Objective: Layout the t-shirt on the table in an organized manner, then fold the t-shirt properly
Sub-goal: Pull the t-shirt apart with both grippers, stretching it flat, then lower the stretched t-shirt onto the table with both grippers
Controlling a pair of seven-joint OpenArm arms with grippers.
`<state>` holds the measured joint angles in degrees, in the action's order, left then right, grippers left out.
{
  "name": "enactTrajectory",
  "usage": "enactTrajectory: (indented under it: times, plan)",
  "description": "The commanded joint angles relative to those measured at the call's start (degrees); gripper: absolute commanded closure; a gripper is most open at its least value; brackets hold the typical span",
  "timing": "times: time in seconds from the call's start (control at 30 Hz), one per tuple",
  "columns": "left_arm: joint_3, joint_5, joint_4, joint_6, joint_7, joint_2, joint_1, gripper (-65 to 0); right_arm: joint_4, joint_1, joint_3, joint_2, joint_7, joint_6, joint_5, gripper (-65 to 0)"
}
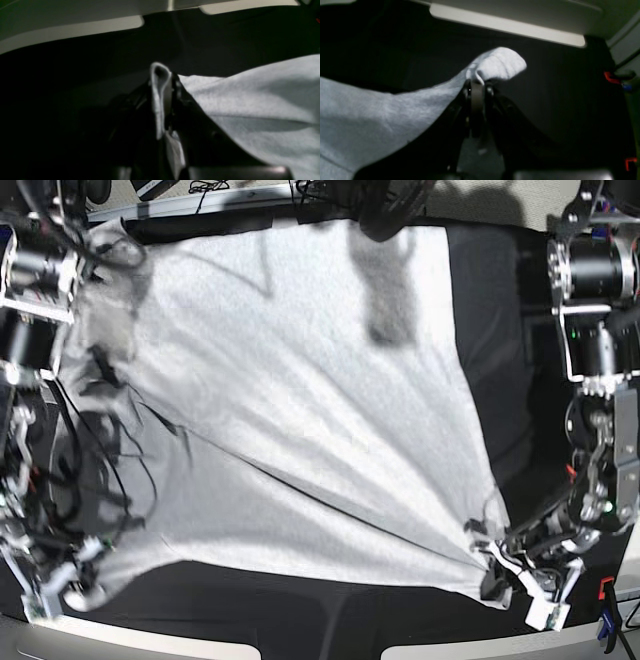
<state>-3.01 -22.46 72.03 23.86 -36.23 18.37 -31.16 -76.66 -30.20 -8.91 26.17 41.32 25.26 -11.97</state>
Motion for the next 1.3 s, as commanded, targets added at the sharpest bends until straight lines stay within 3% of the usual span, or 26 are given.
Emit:
enactTrajectory:
  times: [0.0, 0.2, 0.47, 0.63, 0.83, 0.93, 1.03, 1.27]
  plan:
    - [-0.3, 0.1, -0.4, -0.3, 2.2, 0.5, -2.8, 0.0, 1.3, -3.2, 0.3, 0.3, -1.7, -0.9, 0.5, 0.0]
    - [-0.3, 3.1, -7.6, -0.3, 5.7, 0.5, -5.9, 0.0, 18.0, -13.9, 1.4, -0.9, -5.4, -1.9, 4.6, 0.0]
    - [-0.3, 4.7, -13.9, -0.3, 15.8, 0.5, -6.1, 0.0, 35.2, -25.6, 1.4, -0.9, -8.9, -1.9, 5.6, 0.0]
    - [-0.3, 10.6, -15.0, -0.3, 18.6, 0.5, -6.2, 0.0, 36.9, -29.1, 2.5, -0.9, -9.6, -1.9, 6.3, 0.0]
    - [-0.3, 10.7, -15.1, -0.3, 19.3, 0.5, -7.3, 0.0, 36.9, -30.4, 10.4, -1.0, -10.6, -2.2, 8.9, 0.0]
    - [-0.3, 10.6, -15.1, -0.3, 17.7, 0.5, -9.1, 0.0, 36.9, -30.6, 13.8, -1.0, -10.7, -4.1, 9.2, 0.0]
    - [-0.3, 10.7, -15.1, -0.3, 16.7, 0.5, -11.0, 0.0, 36.9, -30.6, 15.0, -1.0, -10.7, -7.7, 9.2, 0.0]
    - [1.4, 10.4, -16.3, -0.3, 16.6, 0.4, -12.0, 0.0, 36.9, -30.6, 15.0, -1.1, -11.2, -7.7, 10.5, 0.0]
